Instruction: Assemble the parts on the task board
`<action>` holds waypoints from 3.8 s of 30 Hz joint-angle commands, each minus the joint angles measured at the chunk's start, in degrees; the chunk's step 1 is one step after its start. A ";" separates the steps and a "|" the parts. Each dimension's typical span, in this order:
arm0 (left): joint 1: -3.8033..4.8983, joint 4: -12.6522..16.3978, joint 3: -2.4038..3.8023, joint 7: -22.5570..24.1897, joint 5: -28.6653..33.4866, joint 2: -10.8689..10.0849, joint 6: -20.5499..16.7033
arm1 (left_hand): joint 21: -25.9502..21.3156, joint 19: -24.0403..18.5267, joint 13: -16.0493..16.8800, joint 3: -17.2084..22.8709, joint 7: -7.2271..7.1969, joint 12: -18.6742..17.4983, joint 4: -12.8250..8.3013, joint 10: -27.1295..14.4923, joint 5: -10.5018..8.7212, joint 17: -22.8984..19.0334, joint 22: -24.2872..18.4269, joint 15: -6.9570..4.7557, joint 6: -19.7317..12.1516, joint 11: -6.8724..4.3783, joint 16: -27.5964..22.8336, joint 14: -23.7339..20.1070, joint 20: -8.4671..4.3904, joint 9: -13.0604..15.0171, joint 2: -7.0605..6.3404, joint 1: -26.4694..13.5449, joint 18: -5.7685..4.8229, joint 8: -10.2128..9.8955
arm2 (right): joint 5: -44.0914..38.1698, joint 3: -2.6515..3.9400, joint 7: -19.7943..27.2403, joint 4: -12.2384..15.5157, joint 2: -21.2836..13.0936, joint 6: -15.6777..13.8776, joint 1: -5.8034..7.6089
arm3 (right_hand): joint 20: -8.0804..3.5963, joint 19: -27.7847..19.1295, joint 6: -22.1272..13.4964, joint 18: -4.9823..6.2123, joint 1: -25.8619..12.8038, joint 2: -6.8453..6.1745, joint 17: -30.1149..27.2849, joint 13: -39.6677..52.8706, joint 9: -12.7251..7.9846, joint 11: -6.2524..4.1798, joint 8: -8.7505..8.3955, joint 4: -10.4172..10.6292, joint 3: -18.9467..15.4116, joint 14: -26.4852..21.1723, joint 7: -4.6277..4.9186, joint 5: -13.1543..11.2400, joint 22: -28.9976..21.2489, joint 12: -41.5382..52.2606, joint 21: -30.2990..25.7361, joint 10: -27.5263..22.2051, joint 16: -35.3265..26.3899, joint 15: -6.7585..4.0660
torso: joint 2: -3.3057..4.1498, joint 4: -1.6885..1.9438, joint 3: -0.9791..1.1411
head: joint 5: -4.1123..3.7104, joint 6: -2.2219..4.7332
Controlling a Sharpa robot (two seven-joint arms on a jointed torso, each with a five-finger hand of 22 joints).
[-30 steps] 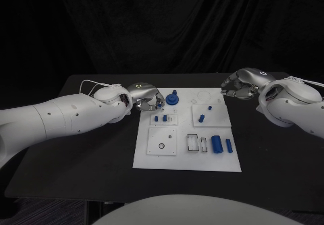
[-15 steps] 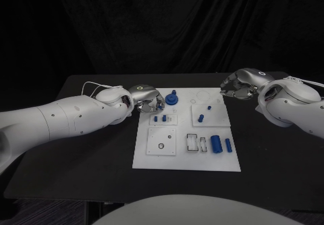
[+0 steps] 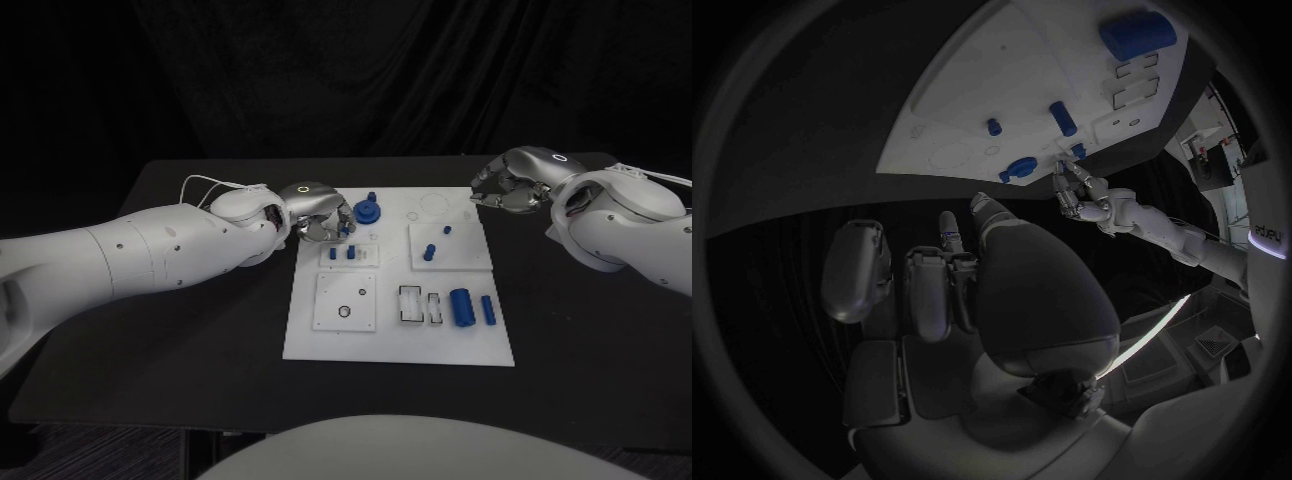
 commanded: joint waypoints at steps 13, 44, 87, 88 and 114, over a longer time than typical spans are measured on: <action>-0.31 -1.24 0.05 -1.27 0.11 1.31 2.33 | -0.74 -0.70 -0.35 -0.27 0.01 -0.80 0.23 -0.25 -0.33 0.24 11.30 0.00 -0.54 0.27 -0.75 -0.69 0.15 -0.34 -0.45 -0.21 -0.67 -0.74 | -0.19 0.04 -0.70 0.01 -0.01 0.48 -0.32 | -0.03 -0.53 0.39 0.81 0.30 0.15 10.08 11.36 -0.10 0.35 -0.31 -0.06 0.32 4.17 -0.03 0.12 9.18 -0.38 -0.38 1.62 -0.22 0.36 | -0.07 -0.04 0.01 | -0.03 -0.01; -0.53 -1.72 0.05 -2.14 0.11 -0.41 -7.68 | -7.96 -5.58 -3.74 -2.95 -7.05 -7.57 0.55 -16.68 -2.67 -4.22 9.33 2.30 -18.96 3.21 -3.20 -4.49 1.95 -7.26 -1.44 -1.13 0.79 -4.25 | -0.19 0.04 -0.68 0.32 -0.82 0.19 -0.76 | -0.02 -0.72 0.31 0.92 0.31 0.01 9.70 10.76 -0.22 0.31 -0.44 -0.07 0.35 4.02 -0.07 0.07 9.02 -0.99 -0.96 0.96 -0.70 0.36 | -0.03 0.04 0.00 | 0.29 -0.01; -4.16 14.70 0.02 32.79 79.30 -19.13 22.14 | -77.68 -78.82 -31.12 -27.33 -5.86 -23.48 10.68 -50.02 6.54 -74.91 -54.83 9.06 -40.81 2.12 -83.15 -82.40 5.55 -28.72 14.64 -11.51 3.70 -5.89 | -10.90 0.05 -0.06 5.23 -0.66 5.10 0.75 | 3.77 -11.58 -3.05 4.56 2.86 -7.99 -5.03 -44.82 3.38 7.35 -2.24 -7.12 12.41 -6.75 -0.47 22.15 4.33 -60.63 -26.19 -48.09 -17.64 4.65 | 0.99 1.37 -1.21 | -2.15 -0.01; -4.31 15.11 0.02 32.97 79.60 -19.24 22.40 | -77.68 -78.78 -31.11 -27.57 -5.51 -23.48 10.64 -49.96 6.76 -74.91 -55.01 9.11 -40.65 2.21 -83.15 -82.40 5.58 -28.80 14.82 -11.18 3.68 -5.86 | -10.73 0.05 0.01 5.21 -0.64 5.31 0.57 | 3.83 -11.61 -3.00 4.57 2.46 -7.98 -5.19 -45.44 3.36 7.32 -2.33 -7.09 12.33 -6.79 -0.56 20.41 4.28 -60.72 -26.21 -47.74 -17.66 4.70 | 1.06 1.43 -1.28 | -2.43 -0.01; -5.05 17.70 0.02 33.73 80.63 -20.61 23.65 | -77.59 -78.29 -30.98 -28.97 -5.74 -23.24 7.86 -49.19 8.67 -74.91 -56.36 10.66 -40.52 3.80 -83.15 -82.40 6.45 -29.52 15.21 -7.10 3.04 -5.83 | -7.67 0.06 0.94 2.61 0.64 5.77 -2.72 | 3.94 -8.98 -0.91 4.07 -0.50 -7.76 -4.92 -48.74 4.11 6.73 -1.95 -5.45 10.51 -4.96 -0.28 12.73 4.80 -59.09 -23.48 -41.26 -15.75 4.64 | 1.26 2.22 -3.30 | -6.14 -0.01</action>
